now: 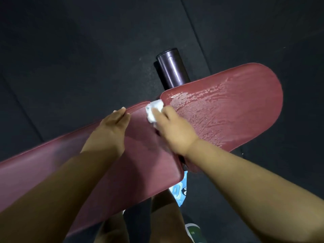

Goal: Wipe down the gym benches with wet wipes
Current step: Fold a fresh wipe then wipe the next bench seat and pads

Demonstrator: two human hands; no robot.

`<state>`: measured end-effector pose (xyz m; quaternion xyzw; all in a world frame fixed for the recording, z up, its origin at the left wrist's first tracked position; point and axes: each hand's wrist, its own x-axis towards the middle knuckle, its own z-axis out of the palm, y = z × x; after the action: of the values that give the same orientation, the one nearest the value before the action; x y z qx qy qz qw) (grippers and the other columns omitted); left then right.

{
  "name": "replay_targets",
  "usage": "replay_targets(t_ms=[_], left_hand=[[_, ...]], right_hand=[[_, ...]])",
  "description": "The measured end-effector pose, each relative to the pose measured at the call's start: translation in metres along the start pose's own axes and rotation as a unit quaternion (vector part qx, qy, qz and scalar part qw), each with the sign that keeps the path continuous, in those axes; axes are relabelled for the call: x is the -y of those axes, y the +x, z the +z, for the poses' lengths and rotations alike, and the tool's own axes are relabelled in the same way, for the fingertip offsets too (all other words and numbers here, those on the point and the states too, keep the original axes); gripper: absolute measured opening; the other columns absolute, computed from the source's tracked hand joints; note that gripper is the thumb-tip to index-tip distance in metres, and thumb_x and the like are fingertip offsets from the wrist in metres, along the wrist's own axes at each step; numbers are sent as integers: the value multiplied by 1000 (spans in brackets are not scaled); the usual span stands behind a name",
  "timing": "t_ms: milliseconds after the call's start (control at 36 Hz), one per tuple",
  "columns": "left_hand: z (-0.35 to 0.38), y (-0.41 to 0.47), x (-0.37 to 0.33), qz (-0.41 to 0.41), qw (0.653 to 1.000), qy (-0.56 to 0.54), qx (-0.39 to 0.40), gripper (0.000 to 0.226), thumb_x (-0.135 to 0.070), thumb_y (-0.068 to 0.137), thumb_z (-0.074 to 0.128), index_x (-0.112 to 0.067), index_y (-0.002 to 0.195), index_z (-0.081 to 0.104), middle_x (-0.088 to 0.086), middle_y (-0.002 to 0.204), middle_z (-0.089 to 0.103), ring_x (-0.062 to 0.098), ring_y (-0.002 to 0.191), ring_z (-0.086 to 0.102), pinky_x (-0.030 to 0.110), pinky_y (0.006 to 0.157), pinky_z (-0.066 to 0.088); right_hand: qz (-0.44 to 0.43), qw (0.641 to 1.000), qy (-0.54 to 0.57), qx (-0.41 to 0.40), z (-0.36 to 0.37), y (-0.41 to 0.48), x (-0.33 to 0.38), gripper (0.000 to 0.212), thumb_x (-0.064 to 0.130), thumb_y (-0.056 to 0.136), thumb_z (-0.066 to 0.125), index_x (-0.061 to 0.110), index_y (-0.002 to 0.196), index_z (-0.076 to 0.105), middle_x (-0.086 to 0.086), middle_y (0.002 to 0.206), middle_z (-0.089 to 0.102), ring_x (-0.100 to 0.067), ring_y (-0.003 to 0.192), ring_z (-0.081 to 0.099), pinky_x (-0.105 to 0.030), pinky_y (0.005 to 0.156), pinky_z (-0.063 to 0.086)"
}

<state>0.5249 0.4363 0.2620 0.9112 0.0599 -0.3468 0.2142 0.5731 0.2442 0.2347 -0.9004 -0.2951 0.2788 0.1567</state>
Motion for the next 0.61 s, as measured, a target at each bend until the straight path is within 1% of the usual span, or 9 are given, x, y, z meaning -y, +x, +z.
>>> replay_targets(t_ms=[56,139,250,306,417,472,528,583,611], left_hand=[[0,-8,10,-5,1000,9,0,63,-3,93,41,-18,149,18,-8,158,3,13,145,3,25,116,11],[4,-18,26,-18,1000,10,-8,58,-1,96,36,-17,149,21,-5,158,3,16,145,3,26,116,8],[10,-34,45,-45,999,9,-21,58,-3,96,36,-18,149,20,-3,159,1,19,145,1,32,116,12],[13,-41,56,-39,999,17,-23,61,-2,95,37,-19,150,17,-4,158,-2,18,145,-1,30,115,12],[15,-52,74,-13,1000,12,-25,60,-1,95,36,-18,150,17,-9,158,-3,10,144,-3,28,113,14],[15,-55,82,-2,1000,3,-21,62,-2,96,36,-20,150,14,-15,155,-7,-1,138,-9,29,113,16],[16,-57,89,13,1000,-6,-17,64,-1,94,37,-21,150,14,-21,151,-11,-5,133,-11,32,115,22],[16,-57,93,29,999,-11,-13,71,5,90,38,-22,150,14,-27,145,-16,-6,132,-13,33,113,28],[18,-58,95,36,999,-15,-11,75,8,87,38,-24,150,13,-28,143,-19,-6,133,-15,32,112,29]], right_hand=[[39,998,-6,-42,-4,-2,-12,46,26,97,43,18,142,35,-13,127,39,-35,95,53,-38,73,39],[156,976,44,-148,-11,0,-17,47,10,91,47,14,138,44,-15,120,41,-36,82,52,-47,76,48],[289,929,97,-211,-4,15,13,45,9,92,44,14,137,45,-15,122,42,-34,89,52,-40,80,46],[264,943,49,-198,12,22,42,45,11,92,45,13,137,44,-16,125,43,-34,98,51,-35,82,41],[67,995,28,-70,56,17,105,48,7,89,42,7,137,44,-17,125,43,-35,98,51,-42,80,36],[-12,999,-53,3,60,8,111,47,11,90,40,7,137,44,-15,127,41,-32,93,49,-39,74,31],[-83,994,-55,46,53,4,99,52,16,92,46,17,142,34,-12,129,39,-33,88,50,-33,68,29],[-37,998,-29,-39,44,1,79,44,23,92,44,21,136,40,-14,120,50,-36,87,57,-31,63,36],[30,994,5,-102,41,-1,68,42,22,89,43,19,131,46,-17,112,54,-38,80,60,-33,58,45]])
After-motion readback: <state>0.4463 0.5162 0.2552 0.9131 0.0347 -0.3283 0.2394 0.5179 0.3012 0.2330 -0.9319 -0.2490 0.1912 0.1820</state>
